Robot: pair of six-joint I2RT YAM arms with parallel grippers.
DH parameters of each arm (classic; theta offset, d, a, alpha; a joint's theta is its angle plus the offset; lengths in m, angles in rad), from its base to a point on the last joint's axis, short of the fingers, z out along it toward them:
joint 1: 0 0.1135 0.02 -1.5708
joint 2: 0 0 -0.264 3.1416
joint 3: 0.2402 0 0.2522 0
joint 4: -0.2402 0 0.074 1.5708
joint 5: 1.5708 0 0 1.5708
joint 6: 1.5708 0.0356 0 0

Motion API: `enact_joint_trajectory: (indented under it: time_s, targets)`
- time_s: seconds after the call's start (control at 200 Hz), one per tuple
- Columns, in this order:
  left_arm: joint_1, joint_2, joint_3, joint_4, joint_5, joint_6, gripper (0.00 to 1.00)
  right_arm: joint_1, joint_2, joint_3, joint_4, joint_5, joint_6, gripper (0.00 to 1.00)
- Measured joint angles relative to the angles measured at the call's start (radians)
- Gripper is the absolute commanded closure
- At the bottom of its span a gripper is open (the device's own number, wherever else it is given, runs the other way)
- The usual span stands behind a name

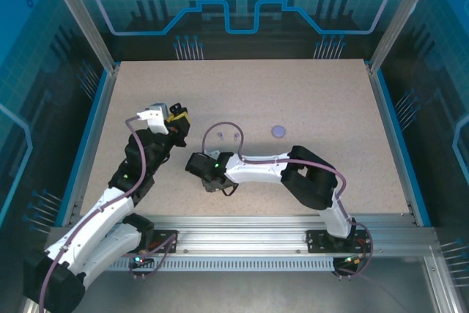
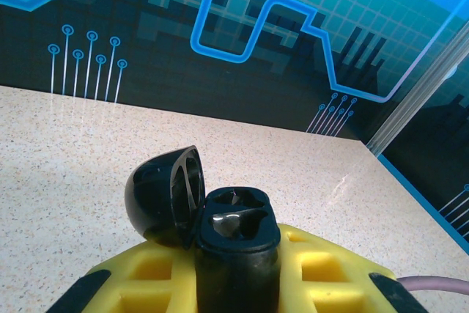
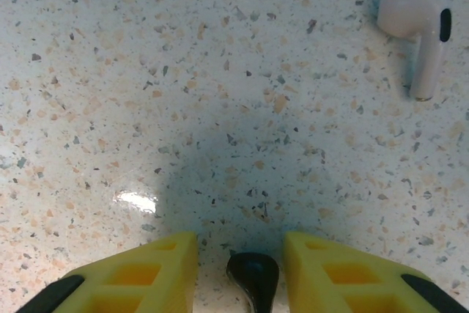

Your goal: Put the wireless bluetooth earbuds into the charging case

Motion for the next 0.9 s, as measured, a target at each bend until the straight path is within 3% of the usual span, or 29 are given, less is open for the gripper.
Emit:
enact_joint_trajectory:
  time_s: [0.465,0.9]
  targets:
    - [0.000,0.000,0.000,0.000,0.000,0.000,1.00,0.002,0.017,0.029,-0.055,0.008,0.028,0.69]
    - [0.000,-0.002,0.000,0.000,0.000,0.000,1.00,0.009,0.031,0.050,-0.064,0.019,0.034,0.80]
